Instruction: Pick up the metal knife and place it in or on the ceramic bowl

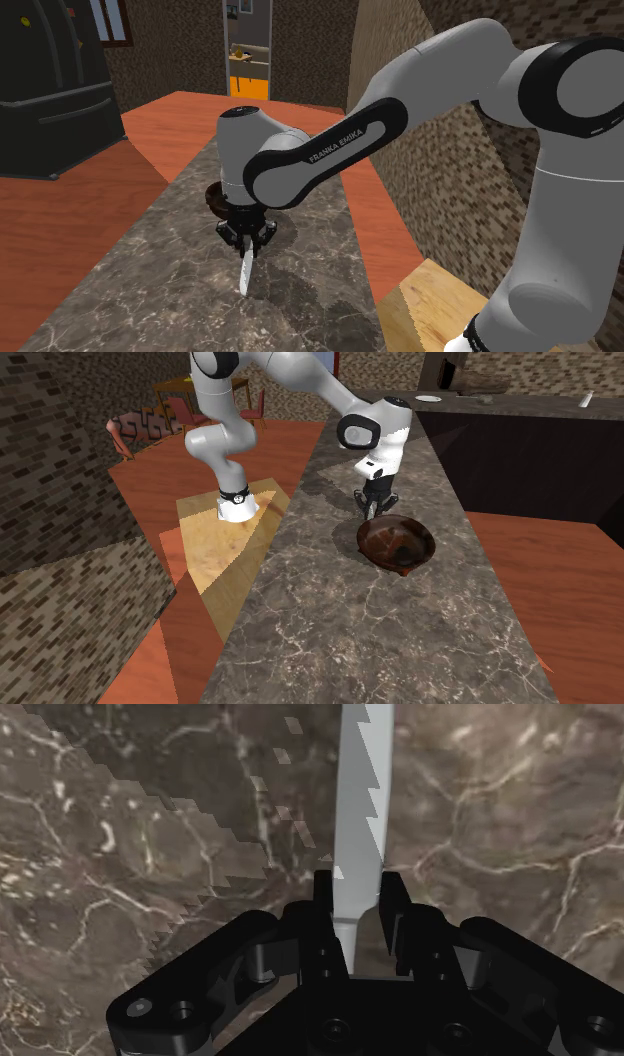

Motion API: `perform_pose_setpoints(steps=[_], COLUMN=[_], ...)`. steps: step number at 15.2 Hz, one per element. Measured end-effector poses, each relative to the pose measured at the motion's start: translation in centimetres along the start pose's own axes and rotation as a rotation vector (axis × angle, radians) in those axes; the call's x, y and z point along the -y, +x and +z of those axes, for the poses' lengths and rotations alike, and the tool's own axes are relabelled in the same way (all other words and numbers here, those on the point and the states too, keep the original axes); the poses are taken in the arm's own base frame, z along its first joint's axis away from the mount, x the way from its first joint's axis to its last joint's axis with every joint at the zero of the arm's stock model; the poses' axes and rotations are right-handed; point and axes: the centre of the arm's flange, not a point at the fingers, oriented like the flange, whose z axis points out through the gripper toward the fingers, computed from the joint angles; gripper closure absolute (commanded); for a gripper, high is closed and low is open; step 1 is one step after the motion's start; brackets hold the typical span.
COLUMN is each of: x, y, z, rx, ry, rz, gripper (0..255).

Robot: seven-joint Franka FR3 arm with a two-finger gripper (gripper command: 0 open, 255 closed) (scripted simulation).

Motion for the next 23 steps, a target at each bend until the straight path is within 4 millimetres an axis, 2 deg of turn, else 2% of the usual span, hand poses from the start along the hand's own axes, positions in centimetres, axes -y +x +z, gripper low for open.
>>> perform_pose_setpoints(steps=[2, 5, 23], x=[0.0, -0.1, -0.3], y=[0.0, 0.0, 0.0], z=[0.0, -1.1, -10.6], rx=[0.0, 0.0, 0.0], ry=[0.0, 0.0, 0.0], rz=[0.0, 0.0, 0.0], gripper=[255, 255, 255])
